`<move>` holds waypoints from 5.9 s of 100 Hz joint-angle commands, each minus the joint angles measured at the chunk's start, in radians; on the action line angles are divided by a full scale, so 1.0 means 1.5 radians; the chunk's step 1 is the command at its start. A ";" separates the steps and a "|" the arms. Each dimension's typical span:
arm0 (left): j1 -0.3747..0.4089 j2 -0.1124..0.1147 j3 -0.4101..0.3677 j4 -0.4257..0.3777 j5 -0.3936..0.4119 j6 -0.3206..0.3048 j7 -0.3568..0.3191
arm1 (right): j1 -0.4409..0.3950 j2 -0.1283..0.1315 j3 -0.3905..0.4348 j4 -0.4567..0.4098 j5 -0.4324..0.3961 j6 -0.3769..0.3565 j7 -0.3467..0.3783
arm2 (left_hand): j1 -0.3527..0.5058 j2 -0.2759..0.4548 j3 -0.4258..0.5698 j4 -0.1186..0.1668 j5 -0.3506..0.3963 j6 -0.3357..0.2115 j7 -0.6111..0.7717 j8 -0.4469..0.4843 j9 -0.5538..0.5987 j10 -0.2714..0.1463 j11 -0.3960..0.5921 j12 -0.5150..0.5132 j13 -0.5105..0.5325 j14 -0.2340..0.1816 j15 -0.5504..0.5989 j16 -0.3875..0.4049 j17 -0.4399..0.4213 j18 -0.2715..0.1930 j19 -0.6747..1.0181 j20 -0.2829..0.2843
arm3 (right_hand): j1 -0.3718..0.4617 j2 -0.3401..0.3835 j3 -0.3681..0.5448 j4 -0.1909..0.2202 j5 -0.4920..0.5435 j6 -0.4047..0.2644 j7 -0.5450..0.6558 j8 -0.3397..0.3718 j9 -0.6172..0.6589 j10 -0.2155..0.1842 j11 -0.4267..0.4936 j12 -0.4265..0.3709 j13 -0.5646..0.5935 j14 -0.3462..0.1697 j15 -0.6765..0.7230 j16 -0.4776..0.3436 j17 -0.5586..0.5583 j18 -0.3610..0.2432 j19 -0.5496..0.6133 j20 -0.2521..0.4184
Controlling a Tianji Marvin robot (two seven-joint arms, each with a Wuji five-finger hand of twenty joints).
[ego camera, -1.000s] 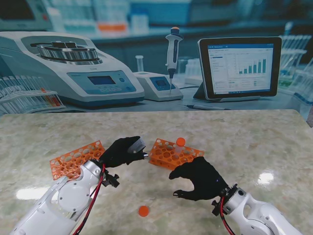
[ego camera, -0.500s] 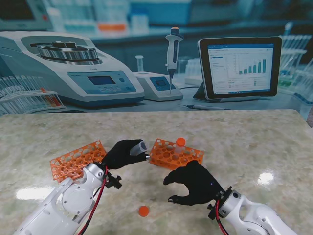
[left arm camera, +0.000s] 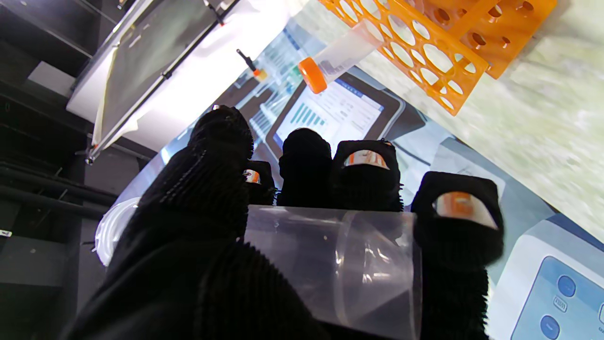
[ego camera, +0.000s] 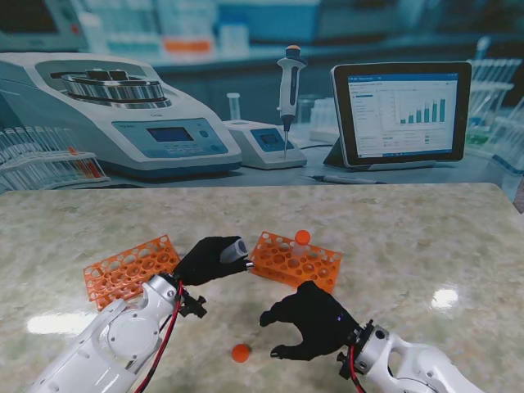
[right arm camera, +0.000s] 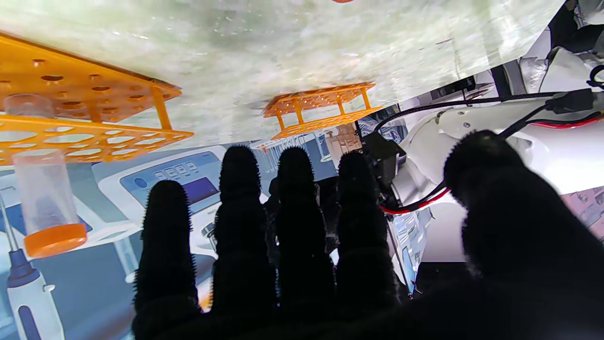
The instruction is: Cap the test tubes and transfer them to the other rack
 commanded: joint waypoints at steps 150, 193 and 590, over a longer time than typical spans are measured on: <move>0.014 0.009 -0.021 -0.022 -0.023 0.002 -0.049 | 0.207 0.026 -0.302 0.112 -0.051 0.053 0.047 | -0.005 0.018 0.002 -0.001 0.018 -0.043 0.070 0.039 0.035 -0.040 0.014 0.011 0.056 -0.039 0.036 -0.016 0.119 -0.081 0.149 -0.108 | 0.034 -0.104 0.079 -0.006 0.009 0.011 0.007 0.066 -0.035 0.003 0.046 0.118 0.017 -0.026 0.088 0.135 0.022 -0.050 0.074 0.133; 0.024 0.010 -0.042 -0.023 -0.015 -0.005 -0.045 | 0.266 0.027 -0.361 0.135 -0.063 0.065 0.039 | -0.003 0.021 -0.004 -0.001 0.015 -0.043 0.068 0.040 0.031 -0.042 0.014 0.012 0.052 -0.038 0.035 -0.017 0.118 -0.078 0.149 -0.114 | 0.053 -0.095 0.086 -0.005 0.011 0.000 0.011 0.066 -0.038 -0.006 0.042 0.120 0.003 -0.030 0.099 0.153 0.018 -0.054 0.078 0.142; 0.011 0.008 -0.029 -0.014 -0.007 0.008 -0.041 | 0.388 0.017 -0.474 0.305 -0.077 0.106 -0.103 | 0.002 0.024 -0.015 0.002 0.012 -0.046 0.066 0.042 0.026 -0.047 0.013 0.009 0.045 -0.036 0.032 -0.024 0.116 -0.068 0.143 -0.131 | 0.341 -0.280 0.415 -0.074 0.225 -0.107 0.187 0.131 0.226 -0.050 0.174 0.288 0.243 -0.049 0.304 0.317 0.320 -0.104 0.229 -0.024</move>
